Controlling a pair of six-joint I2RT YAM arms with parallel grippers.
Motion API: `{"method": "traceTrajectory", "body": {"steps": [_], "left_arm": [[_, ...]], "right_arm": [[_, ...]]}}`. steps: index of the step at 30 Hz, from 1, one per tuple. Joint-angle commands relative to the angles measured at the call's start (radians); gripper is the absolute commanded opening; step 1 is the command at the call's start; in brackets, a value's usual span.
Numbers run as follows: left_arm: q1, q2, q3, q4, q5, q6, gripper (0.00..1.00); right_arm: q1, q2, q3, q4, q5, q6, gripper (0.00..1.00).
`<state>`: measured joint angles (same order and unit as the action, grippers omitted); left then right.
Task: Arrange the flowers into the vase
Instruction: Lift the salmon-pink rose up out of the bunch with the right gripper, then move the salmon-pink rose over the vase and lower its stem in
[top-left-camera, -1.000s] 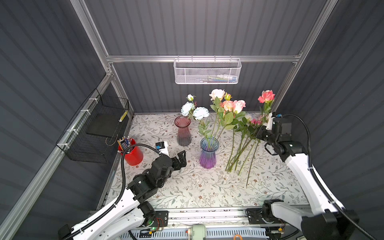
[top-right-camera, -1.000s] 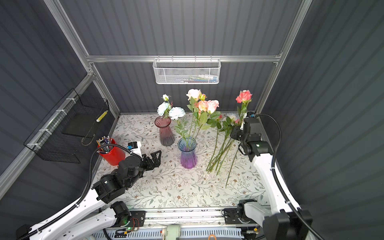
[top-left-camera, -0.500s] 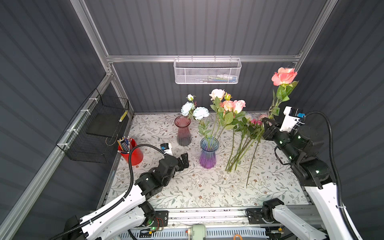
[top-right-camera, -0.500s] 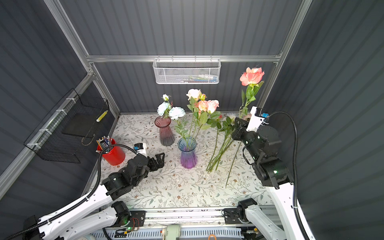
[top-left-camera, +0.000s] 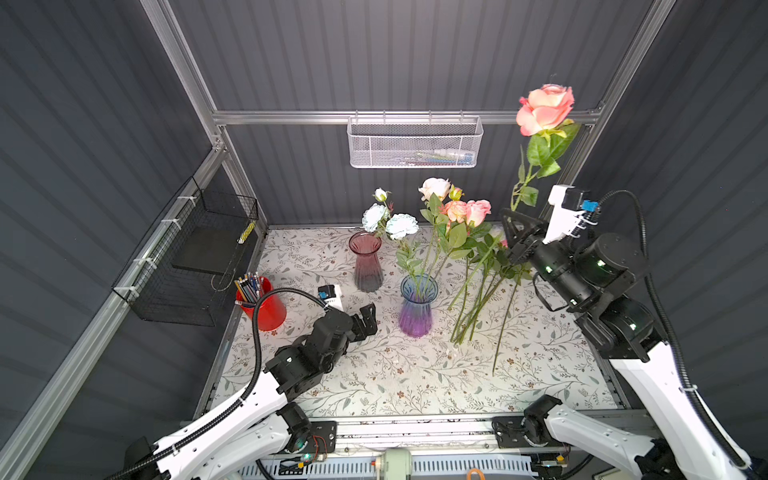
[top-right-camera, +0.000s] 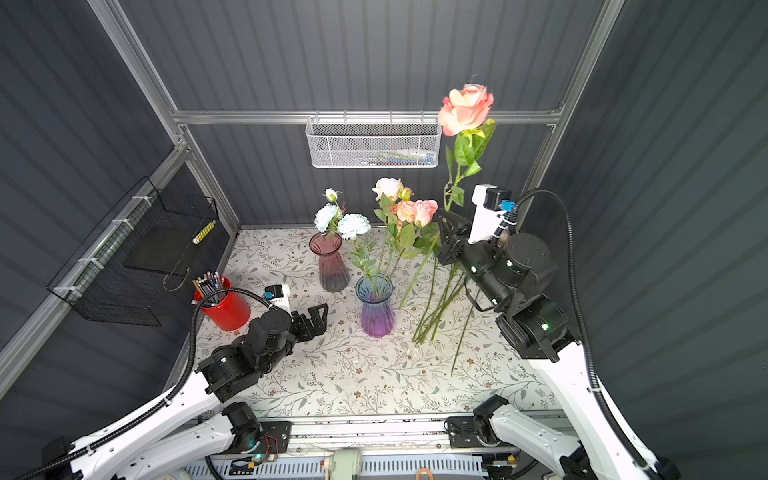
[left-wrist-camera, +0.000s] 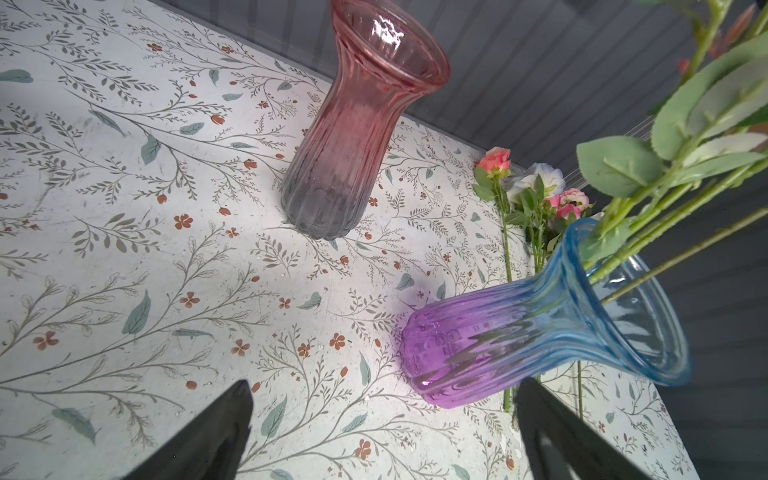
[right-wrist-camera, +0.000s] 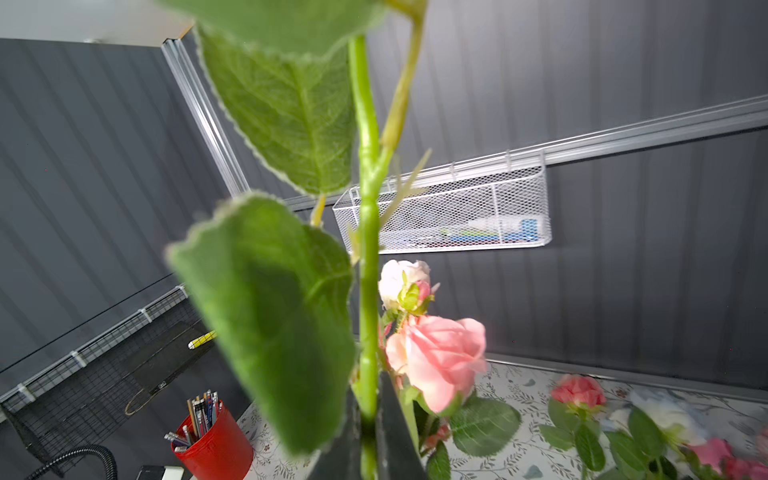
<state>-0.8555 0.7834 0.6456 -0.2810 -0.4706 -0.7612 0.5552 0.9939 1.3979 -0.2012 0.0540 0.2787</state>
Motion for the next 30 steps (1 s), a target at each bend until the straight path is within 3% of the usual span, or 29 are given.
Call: {"method": "traceTrajectory", "body": {"steps": [1,9,20,30], "left_arm": [[0.003,-0.021,0.019,-0.058,-0.021,-0.014,0.99],[0.002,-0.064,0.024,-0.085,-0.045,-0.020,0.99],[0.002,-0.102,0.011,-0.106,-0.058,-0.027,0.99],[0.002,-0.129,-0.017,-0.121,-0.071,-0.033,0.99]], "right_arm": [[0.049,0.048,0.041,0.060,0.030,-0.055,0.03],[0.133,0.173,0.107,0.121,0.058,-0.122,0.03],[0.140,0.328,0.214,0.120,0.063,-0.166,0.03],[0.218,0.314,-0.047,0.140,0.111,-0.095,0.09]]}}
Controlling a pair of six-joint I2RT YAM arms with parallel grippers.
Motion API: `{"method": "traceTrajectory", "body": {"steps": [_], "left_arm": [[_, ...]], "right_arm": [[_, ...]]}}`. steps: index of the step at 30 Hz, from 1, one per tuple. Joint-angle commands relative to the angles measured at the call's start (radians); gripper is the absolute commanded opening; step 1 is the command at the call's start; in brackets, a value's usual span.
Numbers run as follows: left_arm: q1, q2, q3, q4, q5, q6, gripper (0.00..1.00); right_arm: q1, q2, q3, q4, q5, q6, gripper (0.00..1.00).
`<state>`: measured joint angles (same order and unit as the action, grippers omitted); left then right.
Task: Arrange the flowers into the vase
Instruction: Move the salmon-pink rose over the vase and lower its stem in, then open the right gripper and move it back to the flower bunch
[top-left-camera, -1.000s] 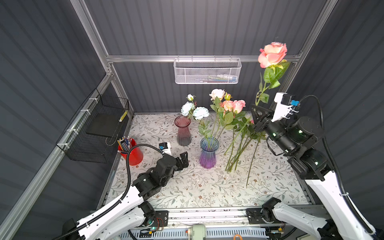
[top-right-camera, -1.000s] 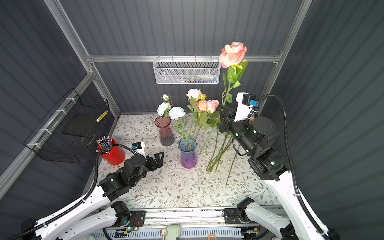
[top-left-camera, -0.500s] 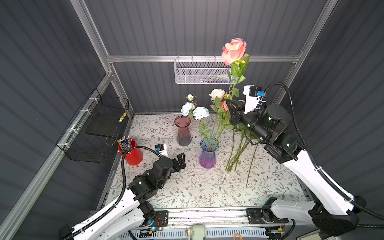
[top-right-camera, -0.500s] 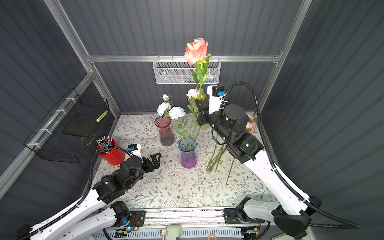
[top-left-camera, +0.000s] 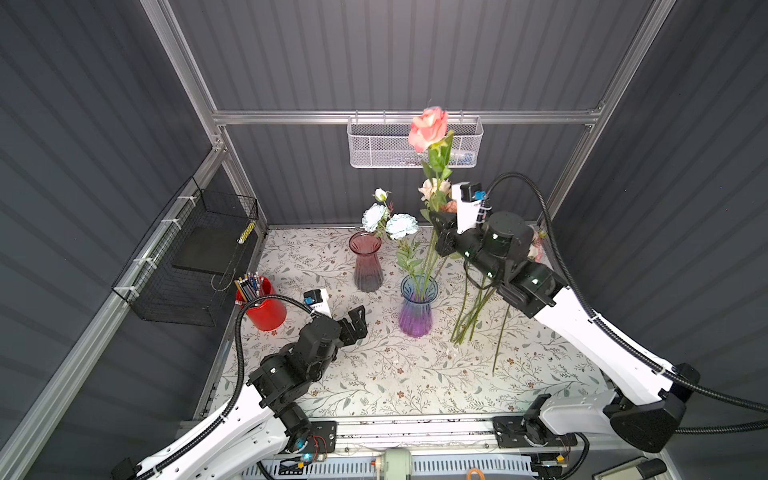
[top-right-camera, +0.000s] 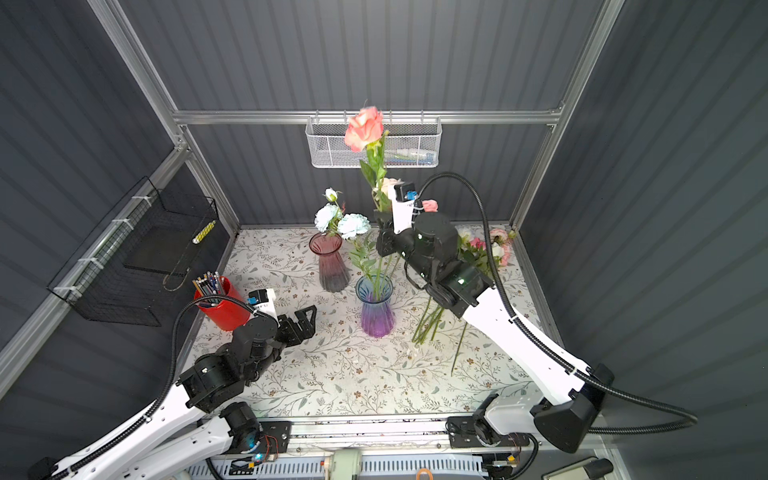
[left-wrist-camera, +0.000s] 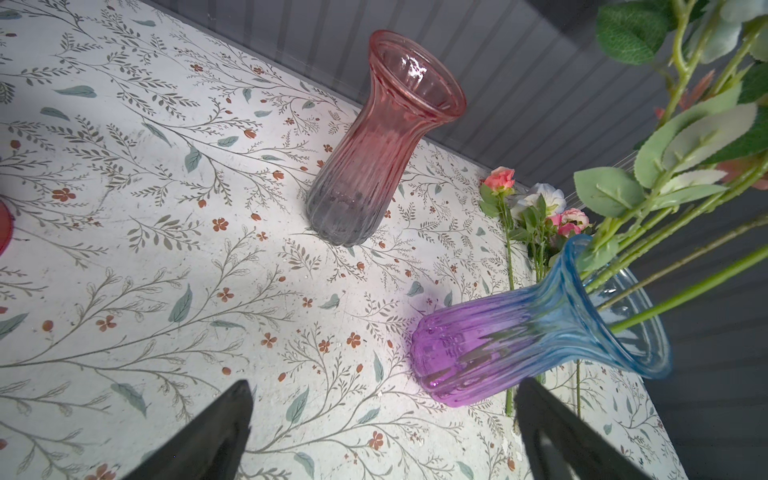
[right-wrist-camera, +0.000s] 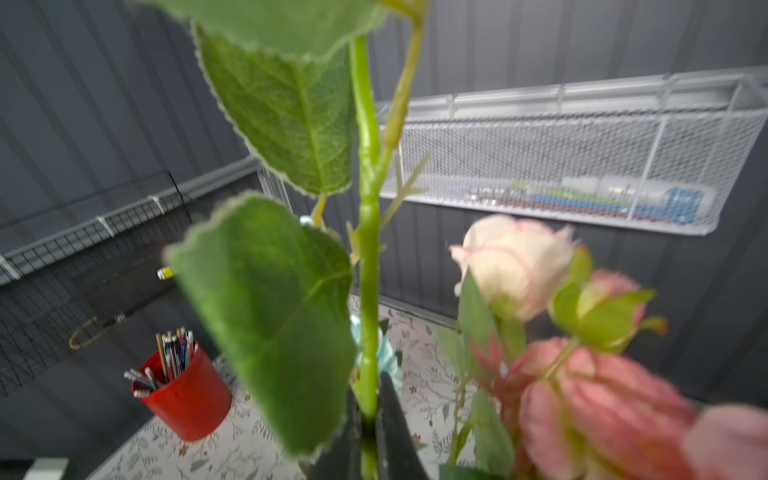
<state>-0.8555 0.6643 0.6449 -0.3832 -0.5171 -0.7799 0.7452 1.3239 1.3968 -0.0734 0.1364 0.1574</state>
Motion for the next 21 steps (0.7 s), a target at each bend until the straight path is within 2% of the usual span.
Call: {"method": "traceTrajectory", "body": {"steps": [1,5,17,21], "left_arm": [[0.002,-0.006,-0.019,-0.013,-0.025,-0.014,0.99],[0.001,0.023,-0.015,0.005,-0.014,-0.015,0.99],[0.002,0.062,-0.005,0.026,-0.005,-0.013,1.00],[0.002,0.063,-0.003,0.034,-0.006,0.004,0.99]], "right_arm": [[0.039,-0.021,-0.072,0.012,0.031,0.039,0.11],[0.067,-0.046,-0.138,0.014,0.082,0.078,0.25],[0.119,-0.152,-0.144,-0.058,0.155,0.072,0.33],[0.132,-0.221,-0.150,-0.107,0.212,0.059,0.36]]}}
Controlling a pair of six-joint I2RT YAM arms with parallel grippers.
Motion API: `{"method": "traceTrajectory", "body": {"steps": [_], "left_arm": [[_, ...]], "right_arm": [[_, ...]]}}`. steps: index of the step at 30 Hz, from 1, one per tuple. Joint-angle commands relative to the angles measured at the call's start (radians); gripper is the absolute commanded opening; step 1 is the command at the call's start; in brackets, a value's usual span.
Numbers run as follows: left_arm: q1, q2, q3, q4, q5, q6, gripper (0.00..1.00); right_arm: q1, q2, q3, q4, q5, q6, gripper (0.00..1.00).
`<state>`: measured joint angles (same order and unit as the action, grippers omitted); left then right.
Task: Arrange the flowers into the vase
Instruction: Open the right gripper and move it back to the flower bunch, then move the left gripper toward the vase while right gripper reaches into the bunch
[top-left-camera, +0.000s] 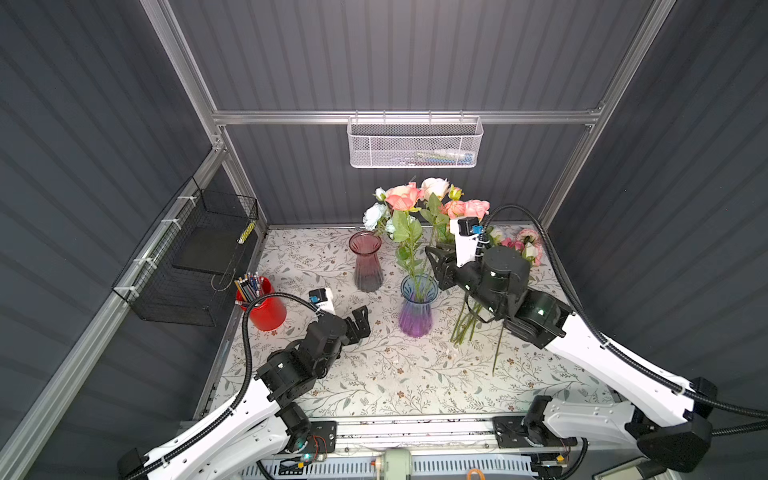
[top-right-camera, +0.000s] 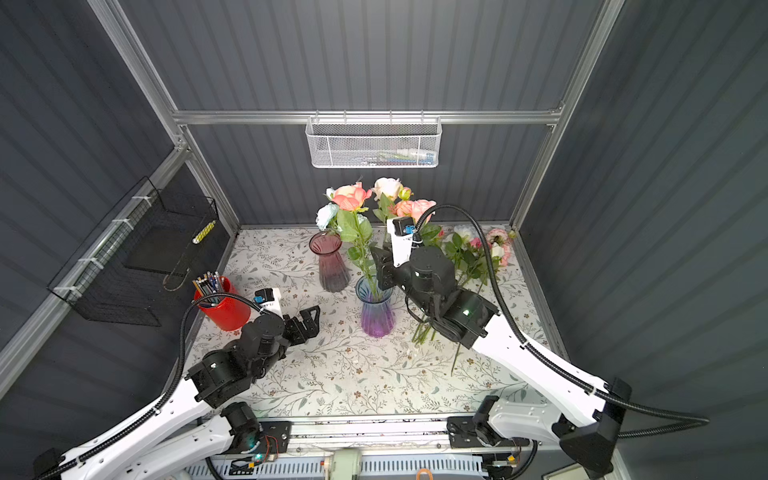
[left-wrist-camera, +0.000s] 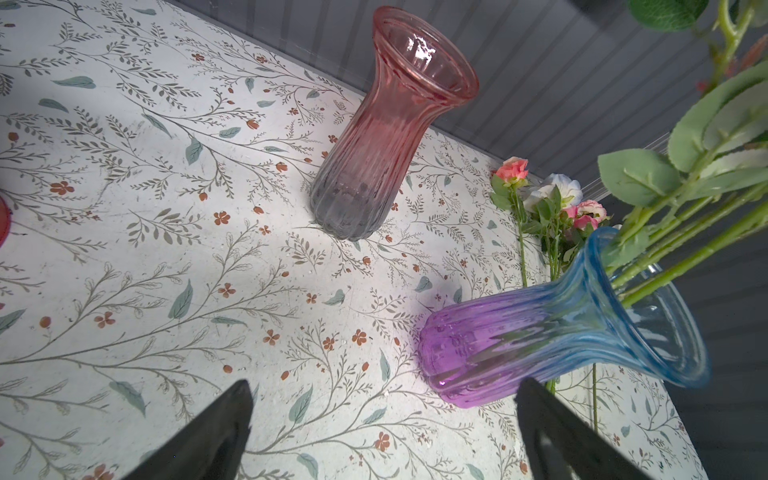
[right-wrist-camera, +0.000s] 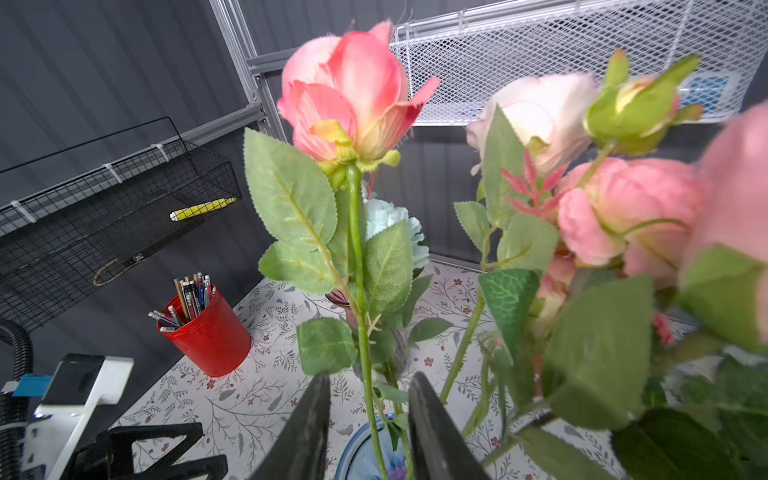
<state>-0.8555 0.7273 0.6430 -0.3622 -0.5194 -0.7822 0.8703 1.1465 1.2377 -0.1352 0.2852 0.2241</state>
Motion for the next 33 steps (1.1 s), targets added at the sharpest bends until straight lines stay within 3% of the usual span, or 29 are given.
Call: {"method": "traceTrajectory", "body": {"steps": [1,6,11,14,18,25,29,33], "left_arm": [[0.003,0.000,0.002,0.019,0.001,0.018,1.00],[0.002,-0.049,-0.003,0.094,0.038,0.095,1.00],[0.001,-0.079,0.003,0.152,0.061,0.154,0.99],[0.001,-0.053,0.007,0.172,0.080,0.163,0.99],[0.002,0.006,0.018,0.172,0.125,0.155,0.99],[0.002,0.098,0.024,0.248,0.298,0.150,0.99],[0.002,0.135,0.027,0.301,0.480,0.186,0.99],[0.001,0.135,-0.021,0.437,0.669,0.204,0.99]], "right_arm": [[0.007,-0.075,-0.008,-0.047,0.089,-0.017,0.37],[-0.054,-0.237,-0.141,-0.044,0.143,-0.050,0.33],[-0.281,-0.340,-0.229,-0.129,0.034,0.076,0.33],[-0.395,-0.329,-0.237,-0.238,0.029,0.158,0.42],[-0.563,-0.219,-0.213,-0.400,0.004,0.227,0.50],[-0.825,0.116,-0.249,-0.355,-0.184,0.296,0.48],[-0.933,0.275,-0.214,-0.321,-0.251,0.301,0.45],[-0.979,0.398,-0.126,-0.373,-0.303,0.240,0.49]]}}
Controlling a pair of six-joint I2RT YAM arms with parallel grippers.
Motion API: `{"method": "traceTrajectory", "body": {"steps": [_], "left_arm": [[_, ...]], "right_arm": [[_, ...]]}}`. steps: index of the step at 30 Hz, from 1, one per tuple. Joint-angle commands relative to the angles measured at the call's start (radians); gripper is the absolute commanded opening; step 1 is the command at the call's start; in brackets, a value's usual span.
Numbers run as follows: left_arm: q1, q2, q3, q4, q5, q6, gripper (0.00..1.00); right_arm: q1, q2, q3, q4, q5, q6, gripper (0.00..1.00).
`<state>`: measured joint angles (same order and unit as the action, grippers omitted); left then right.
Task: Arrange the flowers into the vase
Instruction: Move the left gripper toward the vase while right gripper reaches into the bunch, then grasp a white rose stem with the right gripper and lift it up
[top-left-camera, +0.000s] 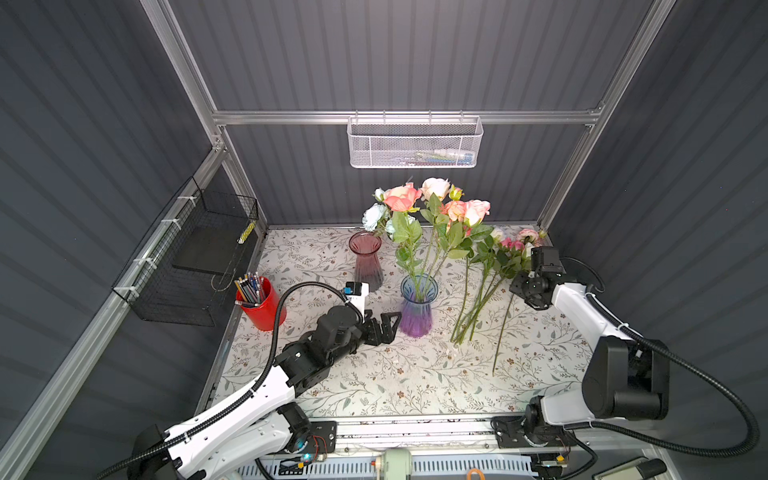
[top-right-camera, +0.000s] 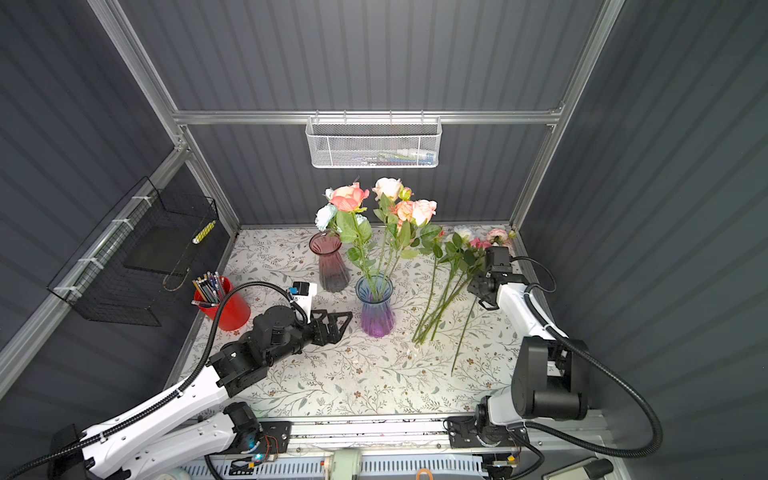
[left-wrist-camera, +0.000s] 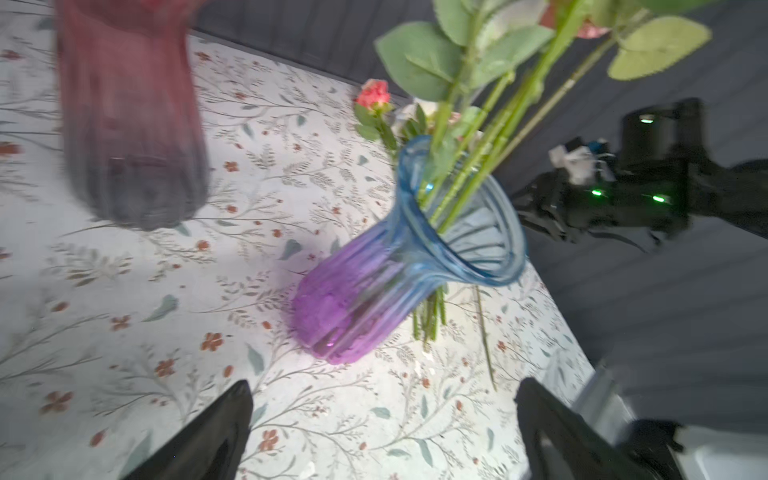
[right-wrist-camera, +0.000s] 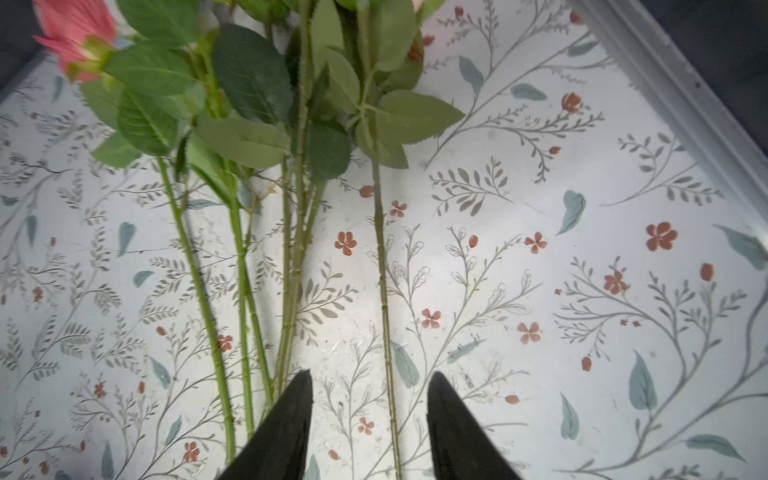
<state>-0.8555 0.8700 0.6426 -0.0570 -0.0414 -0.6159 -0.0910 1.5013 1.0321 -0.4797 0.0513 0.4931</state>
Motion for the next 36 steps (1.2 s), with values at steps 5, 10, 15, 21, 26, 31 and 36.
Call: {"method": "traceTrajectory", "body": {"steps": [5,10,15,21,26,31,36], "left_arm": [[0.001,0.001,-0.030,0.170,0.201,0.043,0.99],[0.002,0.010,-0.005,0.137,0.182,0.074,0.99],[0.001,-0.004,0.000,0.127,0.174,0.077,0.99],[0.002,-0.033,-0.003,0.095,0.139,0.090,0.99],[0.001,-0.043,0.015,0.049,0.120,0.106,0.99],[0.001,-0.055,0.037,0.017,0.094,0.125,0.99],[0.002,-0.069,0.067,-0.028,0.061,0.140,1.00]], "right_arm": [[-0.069,0.192,0.133,-0.035,-0.101,-0.039,0.48],[-0.079,0.319,0.215,-0.065,-0.124,-0.060,0.40],[-0.079,0.376,0.243,-0.086,-0.142,-0.069,0.37],[-0.079,0.436,0.266,-0.089,-0.150,-0.082,0.24],[-0.077,0.410,0.235,-0.056,-0.145,-0.078,0.09],[-0.069,0.294,0.186,-0.021,-0.128,-0.062,0.03],[-0.013,0.095,0.133,-0.014,-0.062,-0.053,0.03]]}}
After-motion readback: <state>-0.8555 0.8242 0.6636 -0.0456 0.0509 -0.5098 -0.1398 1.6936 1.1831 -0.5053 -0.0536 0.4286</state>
